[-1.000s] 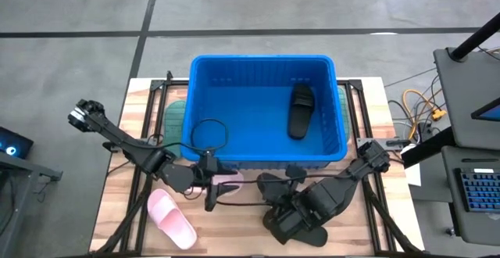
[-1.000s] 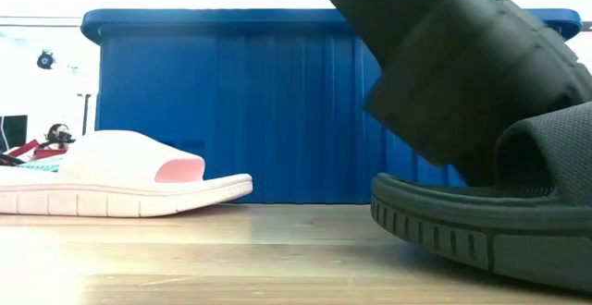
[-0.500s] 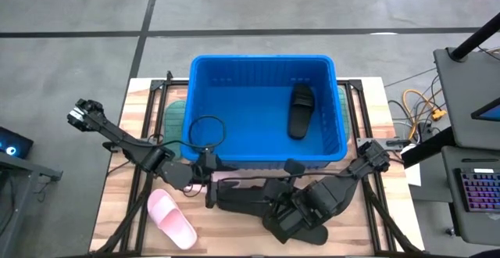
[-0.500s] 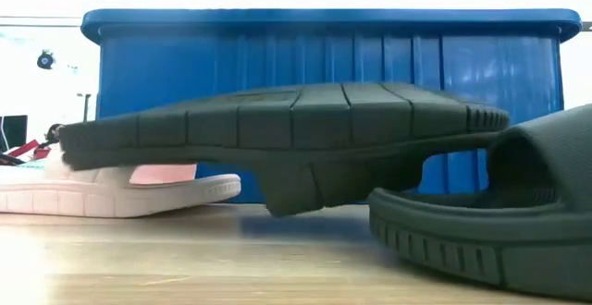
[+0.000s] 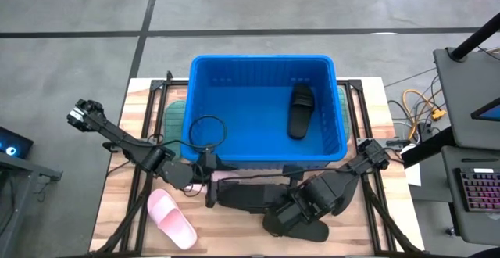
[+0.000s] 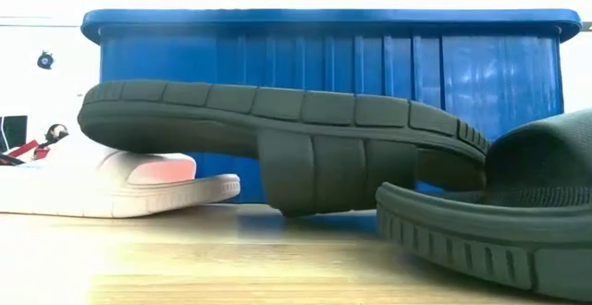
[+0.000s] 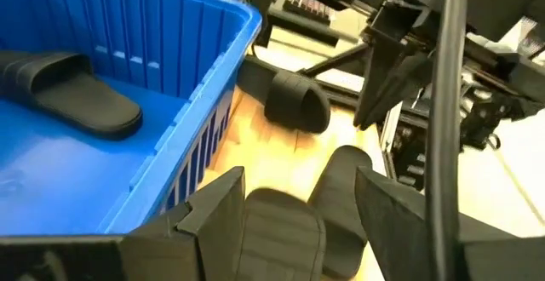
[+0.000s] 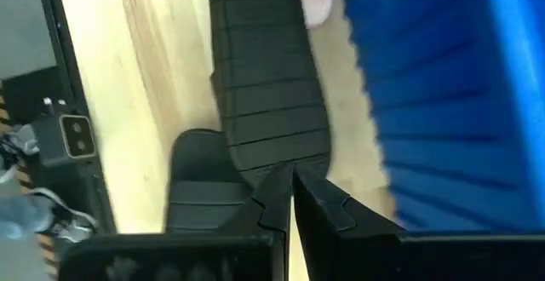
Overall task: Pick and place slides into bin
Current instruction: Put the black slipper into the blue bin
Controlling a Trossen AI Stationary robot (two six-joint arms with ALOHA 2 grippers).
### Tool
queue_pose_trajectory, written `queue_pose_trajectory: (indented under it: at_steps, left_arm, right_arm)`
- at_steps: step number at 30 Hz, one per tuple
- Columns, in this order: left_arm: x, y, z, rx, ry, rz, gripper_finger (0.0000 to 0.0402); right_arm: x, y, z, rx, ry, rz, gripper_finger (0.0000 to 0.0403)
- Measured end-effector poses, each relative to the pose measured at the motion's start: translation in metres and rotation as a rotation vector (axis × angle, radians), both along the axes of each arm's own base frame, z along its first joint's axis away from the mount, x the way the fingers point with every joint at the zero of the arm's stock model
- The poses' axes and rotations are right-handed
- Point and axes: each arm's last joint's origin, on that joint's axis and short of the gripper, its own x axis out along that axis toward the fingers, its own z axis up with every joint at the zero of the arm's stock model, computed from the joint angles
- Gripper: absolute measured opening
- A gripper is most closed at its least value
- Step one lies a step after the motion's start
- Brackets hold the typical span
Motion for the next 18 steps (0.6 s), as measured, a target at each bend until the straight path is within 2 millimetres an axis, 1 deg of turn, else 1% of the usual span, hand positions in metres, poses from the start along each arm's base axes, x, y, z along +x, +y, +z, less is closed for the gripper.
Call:
queue_pose_trajectory:
  at_steps: [3, 5, 8, 10, 14, 18]
  left_arm:
    - [-0.001, 0.000, -0.004, 0.017, 0.029, -0.011, 0.0204]
    - [-0.001, 0.000, -0.004, 0.013, 0.022, -0.009, 0.0204]
    - [-0.001, 0.000, -0.005, 0.011, 0.020, -0.003, 0.0204]
    - [-0.001, 0.000, -0.006, 0.010, 0.024, -0.006, 0.0204]
    - [0.000, 0.000, -0.004, -0.005, 0.004, 0.008, 0.0204]
    - [0.001, 0.001, -0.003, -0.011, -0.008, 0.020, 0.0204]
  right_arm:
    - [0.005, 0.011, -0.017, 0.017, 0.044, -0.043, 0.0009]
    - [0.003, 0.017, -0.023, 0.018, 0.055, -0.071, 0.0009]
    - [-0.002, 0.020, -0.034, 0.014, 0.073, -0.160, 0.0009]
    - [-0.007, 0.021, -0.044, 0.010, 0.081, -0.268, 0.0009]
    - [-0.024, 0.020, -0.057, 0.015, 0.069, -0.508, 0.0009]
    - [-0.036, 0.019, -0.072, 0.041, 0.040, -0.692, 0.0015]
